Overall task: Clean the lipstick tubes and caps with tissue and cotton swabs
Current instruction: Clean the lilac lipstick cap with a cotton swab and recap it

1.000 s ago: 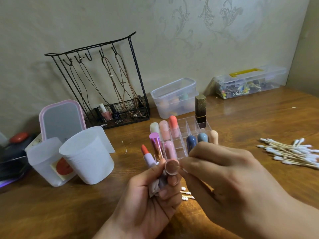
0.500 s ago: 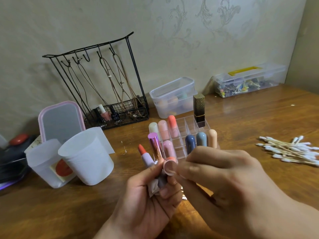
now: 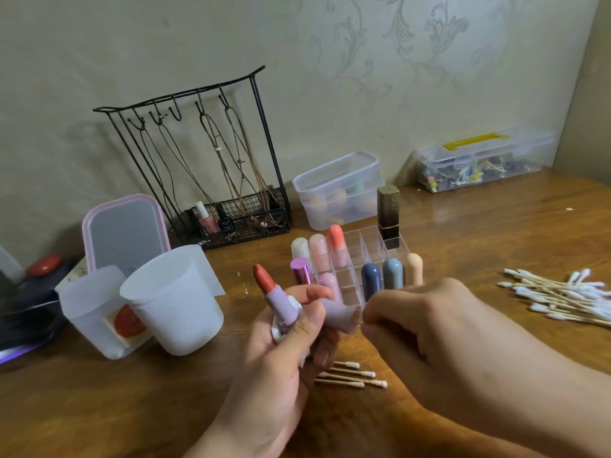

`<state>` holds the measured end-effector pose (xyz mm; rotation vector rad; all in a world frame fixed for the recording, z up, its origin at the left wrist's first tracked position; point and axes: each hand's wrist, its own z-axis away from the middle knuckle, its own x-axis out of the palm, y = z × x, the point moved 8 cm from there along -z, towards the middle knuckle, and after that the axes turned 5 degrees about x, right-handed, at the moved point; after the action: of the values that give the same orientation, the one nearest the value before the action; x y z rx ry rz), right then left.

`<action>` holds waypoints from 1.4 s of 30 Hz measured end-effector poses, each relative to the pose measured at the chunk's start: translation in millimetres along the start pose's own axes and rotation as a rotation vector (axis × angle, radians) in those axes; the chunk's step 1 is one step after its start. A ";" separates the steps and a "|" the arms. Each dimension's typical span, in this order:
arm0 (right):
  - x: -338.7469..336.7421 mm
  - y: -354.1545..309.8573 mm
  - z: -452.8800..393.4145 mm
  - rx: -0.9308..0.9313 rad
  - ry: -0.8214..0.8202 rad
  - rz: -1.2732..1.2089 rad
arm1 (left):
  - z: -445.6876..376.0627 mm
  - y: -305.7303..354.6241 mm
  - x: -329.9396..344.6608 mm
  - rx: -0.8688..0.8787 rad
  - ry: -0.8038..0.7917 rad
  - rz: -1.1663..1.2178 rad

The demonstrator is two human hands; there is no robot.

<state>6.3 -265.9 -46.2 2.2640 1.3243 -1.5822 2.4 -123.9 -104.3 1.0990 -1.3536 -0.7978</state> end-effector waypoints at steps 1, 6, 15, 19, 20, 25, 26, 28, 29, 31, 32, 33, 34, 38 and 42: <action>0.8 0.9 -0.6 -0.003 -0.003 -0.025 | -0.9 3.6 0.1 0.035 -0.016 -0.047; 3.4 1.3 -4.6 -0.044 -0.041 -0.118 | -4.0 14.2 -5.2 0.174 -0.023 -0.216; 2.3 5.9 -6.1 0.000 -0.023 -0.307 | -1.7 18.4 -0.4 0.169 -0.045 -0.156; 6.1 1.6 -5.5 -0.016 -0.071 -0.250 | -2.8 20.3 -1.4 0.179 -0.053 -0.168; 8.3 0.5 -5.8 -0.021 -0.092 -0.274 | -3.2 20.9 -0.9 0.188 -0.056 -0.184; 6.6 6.7 -7.9 0.017 -0.073 -0.313 | -3.8 20.4 -0.2 0.141 -0.057 -0.153; 10.8 3.4 -6.8 -0.006 -0.120 -0.289 | -4.4 19.6 -2.3 0.144 -0.047 -0.182; 5.8 -0.8 -6.0 -0.035 -0.089 -0.308 | -5.0 19.0 -3.2 0.142 -0.048 -0.235; -1.2 0.5 -5.7 -0.036 -0.017 -0.307 | -5.1 19.8 -3.5 0.137 -0.049 -0.255; -8.2 0.6 -5.0 -0.049 0.086 -0.215 | -5.2 21.1 -5.5 0.119 -0.032 -0.283; -6.9 0.8 -4.7 -0.049 0.100 -0.168 | -5.1 21.4 -6.5 0.108 -0.024 -0.278; -3.3 0.5 -4.6 -0.045 0.093 -0.133 | -4.8 21.3 -7.2 0.093 -0.014 -0.258; 1.0 -0.8 -4.4 -0.047 0.065 -0.116 | -4.7 20.5 -8.5 0.076 0.003 -0.229; -2.1 -10.0 -2.0 -0.113 0.003 -0.194 | -3.6 17.9 -9.9 -0.019 0.052 -0.085; -33.2 -11.7 -1.2 -0.129 0.176 -0.302 | -5.4 12.9 -9.6 -0.174 0.041 0.244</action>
<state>-3.9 -277.8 -14.7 2.2531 1.8318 -1.3472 4.9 -109.9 -95.1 0.7930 -1.3274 -0.6949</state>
